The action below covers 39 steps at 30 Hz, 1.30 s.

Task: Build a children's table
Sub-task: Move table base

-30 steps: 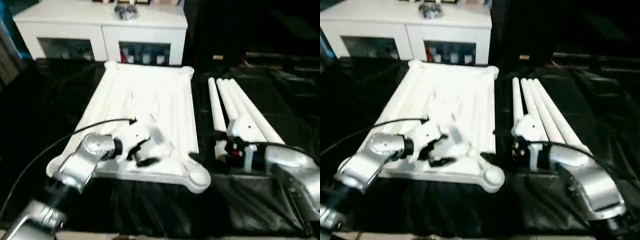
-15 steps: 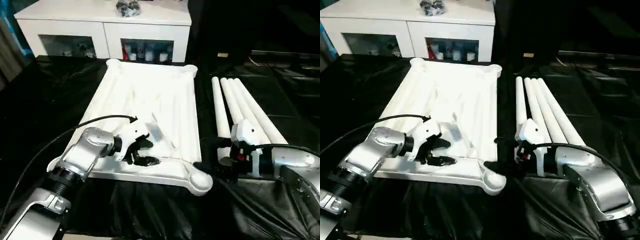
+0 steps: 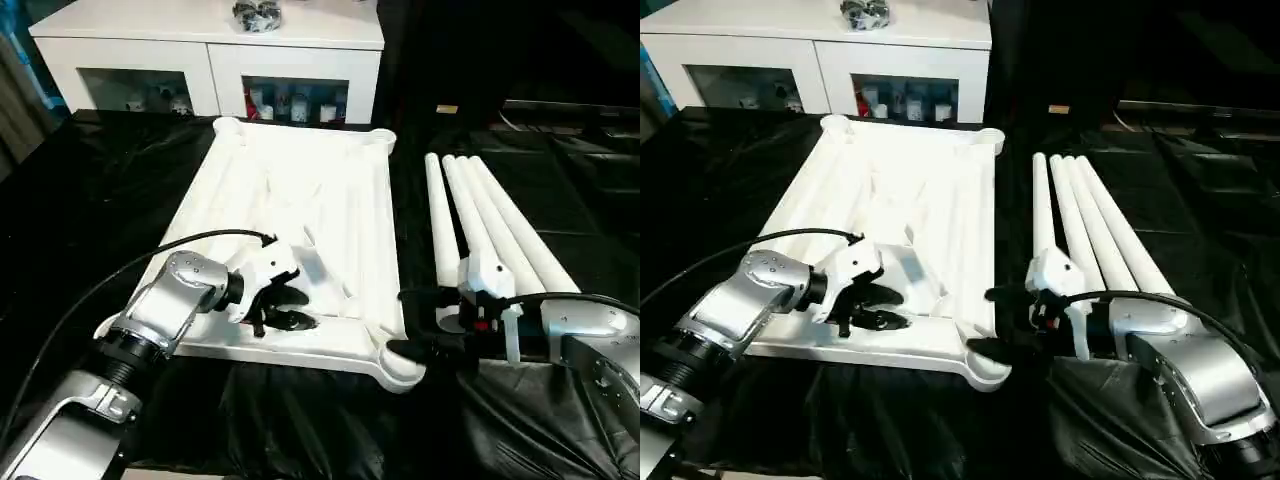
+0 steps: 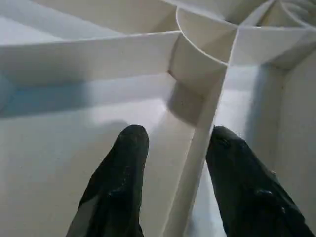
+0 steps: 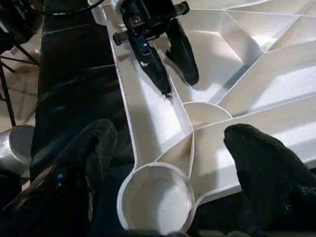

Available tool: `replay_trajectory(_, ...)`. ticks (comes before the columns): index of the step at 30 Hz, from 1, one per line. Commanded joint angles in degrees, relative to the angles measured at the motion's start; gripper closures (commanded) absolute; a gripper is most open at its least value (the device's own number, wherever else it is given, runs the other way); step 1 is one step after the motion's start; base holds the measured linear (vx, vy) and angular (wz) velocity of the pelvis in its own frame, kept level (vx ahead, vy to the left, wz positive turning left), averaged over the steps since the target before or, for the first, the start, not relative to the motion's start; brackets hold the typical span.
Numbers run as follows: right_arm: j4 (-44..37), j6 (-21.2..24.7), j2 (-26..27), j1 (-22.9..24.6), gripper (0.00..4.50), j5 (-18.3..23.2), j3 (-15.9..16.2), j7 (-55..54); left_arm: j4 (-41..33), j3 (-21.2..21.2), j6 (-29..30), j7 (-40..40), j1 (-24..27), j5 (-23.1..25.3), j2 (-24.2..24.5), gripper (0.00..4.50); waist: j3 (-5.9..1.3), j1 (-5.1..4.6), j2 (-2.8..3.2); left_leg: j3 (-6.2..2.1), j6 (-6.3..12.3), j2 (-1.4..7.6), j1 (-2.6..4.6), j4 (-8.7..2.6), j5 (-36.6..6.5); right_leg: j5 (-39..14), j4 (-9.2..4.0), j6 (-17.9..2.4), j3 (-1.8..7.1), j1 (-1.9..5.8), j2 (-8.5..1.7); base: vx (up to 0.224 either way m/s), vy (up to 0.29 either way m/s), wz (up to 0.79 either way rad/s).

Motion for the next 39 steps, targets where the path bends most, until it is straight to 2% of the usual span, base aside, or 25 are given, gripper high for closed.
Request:
replay_trajectory(1,-0.67,0.42,-0.82,0.16,0.53,0.18,0.31,0.51,-0.87,-1.17,-0.34,-0.93,-0.19,0.86,0.72,2.73,-3.20,0.07,-0.24,-1.26,1.85,3.84,0.81,-5.46,-9.48,-9.18,-3.70,-15.06,1.62,2.31,-3.06,0.000,0.000,0.00)
replay_trajectory(2,-0.64,0.44,-0.87,0.13,0.53,0.15,0.37,0.54,-0.99,-1.36,-0.77,-1.00,-0.19,1.09,0.87,2.73,-3.23,0.09,-0.22,-1.26,1.79,3.86,0.83,-5.45,-9.44,-9.06,-3.68,-15.06,1.63,2.30,-3.07,0.000,0.000,0.00)
replay_trajectory(4,-0.61,0.57,-0.87,0.01,0.53,0.04,0.50,0.62,-1.58,-1.49,-1.01,-1.01,-0.18,1.29,1.09,3.07,-3.27,0.08,-0.33,-1.25,1.88,3.83,0.80,-5.41,-9.01,-8.32,-3.60,-15.07,1.63,2.31,-3.04,0.000,0.000,0.00)
replay_trajectory(8,-0.68,0.82,-0.85,-0.13,0.53,-0.05,0.66,0.75,-1.99,-1.39,-0.90,-1.04,-0.30,1.37,1.11,3.36,-3.28,0.11,-0.37,-1.21,2.26,3.84,0.75,-5.34,-8.06,-7.21,-3.49,-15.43,1.61,2.35,-3.09,0.000,0.000,0.00)
replay_trajectory(17,-0.47,0.85,-0.75,-0.78,0.53,-0.66,1.13,0.91,-3.40,-1.24,-0.26,-0.43,0.23,1.88,1.13,3.96,-3.16,0.09,-0.51,-1.22,1.92,3.89,0.75,-5.45,-9.02,-9.39,-3.66,-15.00,1.65,2.27,-3.14,0.000,0.000,0.00)
replay_trajectory(22,-0.51,0.30,-0.04,-0.59,0.53,-1.13,0.95,-0.09,-8.66,0.81,3.44,5.40,3.29,2.89,1.06,4.37,-3.31,-0.21,-0.54,-1.34,2.37,3.89,0.46,-5.32,-7.17,-6.32,-3.29,-15.38,1.56,2.53,-3.13,0.000,0.000,0.00)
replay_trajectory(23,-0.51,0.29,-0.03,-0.59,0.53,-1.14,0.94,-0.11,-8.72,0.83,3.49,5.46,3.32,2.89,1.06,4.37,-3.35,-0.23,-0.18,-1.42,2.37,3.91,0.41,-5.30,-6.75,-5.55,-3.12,-15.58,1.53,2.62,-3.20,0.000,0.000,0.00)
replay_trajectory(24,-0.48,0.21,0.39,-0.61,0.53,-1.27,0.71,-0.73,-11.16,1.74,5.31,7.19,4.63,3.08,0.98,4.42,-3.35,-0.50,-0.41,-1.29,2.78,3.77,0.38,-5.18,-6.29,-4.74,-3.20,-15.78,1.50,2.57,-3.03,0.000,0.000,0.00)
replay_trajectory(26,-0.48,0.02,0.81,-0.49,0.53,-1.44,0.55,-1.35,-14.56,3.14,7.75,9.67,6.43,3.11,0.65,4.47,-3.32,-0.98,-0.33,-1.37,3.15,3.84,0.25,-5.18,-5.99,-4.09,-3.13,-16.42,1.47,2.74,-3.10,0.000,0.000,0.00)
replay_trajectory(32,-1.05,-0.08,1.75,0.01,0.53,-1.60,0.30,-2.67,-23.36,4.64,13.12,13.62,10.95,4.35,0.78,4.47,-3.09,-1.04,-0.30,-1.29,2.68,4.06,0.56,-5.39,-8.42,-8.31,-3.66,-15.77,1.53,2.44,-2.87,0.000,0.000,0.00)
replay_trajectory(33,-1.24,0.01,1.98,0.09,0.53,-1.51,0.21,-2.91,-25.01,4.74,13.93,13.99,11.76,4.40,0.80,4.47,-3.08,-1.05,-0.51,-1.28,2.67,4.01,0.49,-5.37,-8.22,-8.22,-3.65,-15.67,1.51,2.46,-2.82,0.000,0.000,0.00)
replay_trajectory(34,-1.40,0.11,2.20,0.13,0.53,-1.40,0.18,-3.09,-26.60,4.79,14.44,14.48,12.53,4.29,0.77,4.47,-3.04,-0.93,-0.35,-1.24,2.69,3.89,0.62,-5.40,-8.45,-8.90,-3.78,-15.38,1.50,2.27,-2.68,0.000,0.000,0.00)
replay_trajectory(35,-1.46,0.15,2.31,0.16,0.53,-1.34,0.15,-3.18,-27.46,4.93,14.72,14.96,12.95,4.14,0.54,4.47,-3.07,-0.95,-0.63,-1.21,2.69,3.95,0.63,-5.40,-8.43,-8.78,-3.73,-15.33,1.50,2.28,-2.67,0.000,0.000,0.00)
replay_trajectory(36,-1.47,0.17,2.36,0.17,0.53,-1.30,0.14,-3.23,-27.94,4.98,14.84,15.29,13.17,4.00,0.38,4.47,-3.08,-0.86,-0.42,-1.26,2.70,3.90,0.58,-5.41,-7.90,-8.03,-3.62,-15.16,1.48,2.27,-2.62,0.000,0.000,0.00)
replay_trajectory(38,-1.36,0.14,2.50,0.14,0.53,-1.35,0.15,-3.39,-28.29,4.95,14.60,15.28,13.37,3.63,0.18,4.47,-3.09,-0.89,-0.44,-1.23,2.80,3.81,0.53,-5.37,-7.77,-7.48,-3.60,-15.12,1.49,2.28,-2.60,0.000,0.000,0.00)
replay_trajectory(39,-1.30,0.10,2.57,0.15,0.53,-1.40,0.13,-3.48,-28.81,4.83,14.94,15.58,13.56,3.40,0.09,4.47,-3.11,-0.94,-0.91,-1.16,2.97,3.77,0.48,-5.32,-7.63,-7.34,-3.65,-15.06,1.50,2.31,-2.60,0.000,0.000,0.00)
